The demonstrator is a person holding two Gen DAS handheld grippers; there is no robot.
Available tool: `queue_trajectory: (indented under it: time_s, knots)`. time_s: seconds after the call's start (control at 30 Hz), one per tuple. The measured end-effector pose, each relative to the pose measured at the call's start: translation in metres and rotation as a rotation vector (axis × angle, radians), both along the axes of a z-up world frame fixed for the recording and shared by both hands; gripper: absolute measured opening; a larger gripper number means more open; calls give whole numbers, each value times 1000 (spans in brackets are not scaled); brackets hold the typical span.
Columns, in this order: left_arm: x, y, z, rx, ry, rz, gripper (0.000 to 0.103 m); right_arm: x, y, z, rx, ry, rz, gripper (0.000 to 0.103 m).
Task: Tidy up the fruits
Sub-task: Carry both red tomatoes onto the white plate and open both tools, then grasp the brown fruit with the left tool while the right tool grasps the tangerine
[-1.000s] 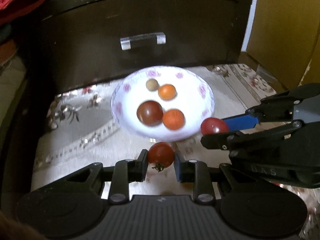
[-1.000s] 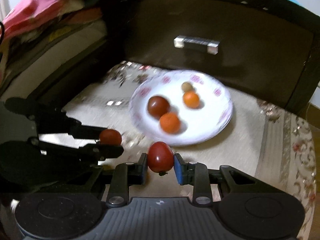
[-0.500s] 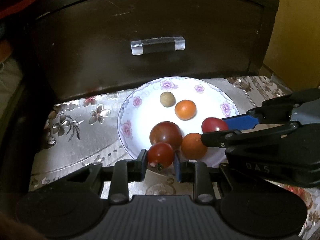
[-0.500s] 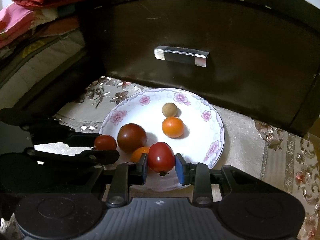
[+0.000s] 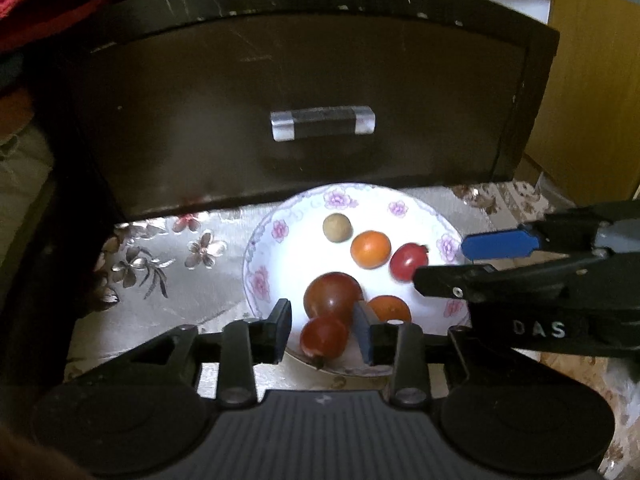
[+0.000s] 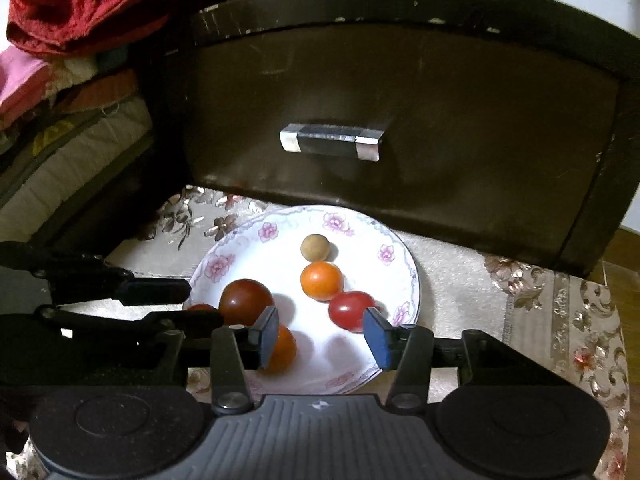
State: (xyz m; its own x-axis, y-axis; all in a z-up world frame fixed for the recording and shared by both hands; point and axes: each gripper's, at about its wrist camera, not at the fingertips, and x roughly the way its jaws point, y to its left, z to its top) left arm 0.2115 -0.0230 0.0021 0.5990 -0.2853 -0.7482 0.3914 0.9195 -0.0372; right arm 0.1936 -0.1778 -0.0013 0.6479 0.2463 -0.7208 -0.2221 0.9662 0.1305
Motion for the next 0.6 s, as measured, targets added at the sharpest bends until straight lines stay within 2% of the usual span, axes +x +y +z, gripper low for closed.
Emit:
queue_trajectory:
  time_s: [0.33, 0.6]
  knots:
    - [-29, 8, 13, -7, 15, -3, 41, -30, 0, 9, -8, 26, -4, 49]
    - [-68, 27, 3, 68, 90, -38, 42, -61, 19, -8, -15, 103, 60, 50]
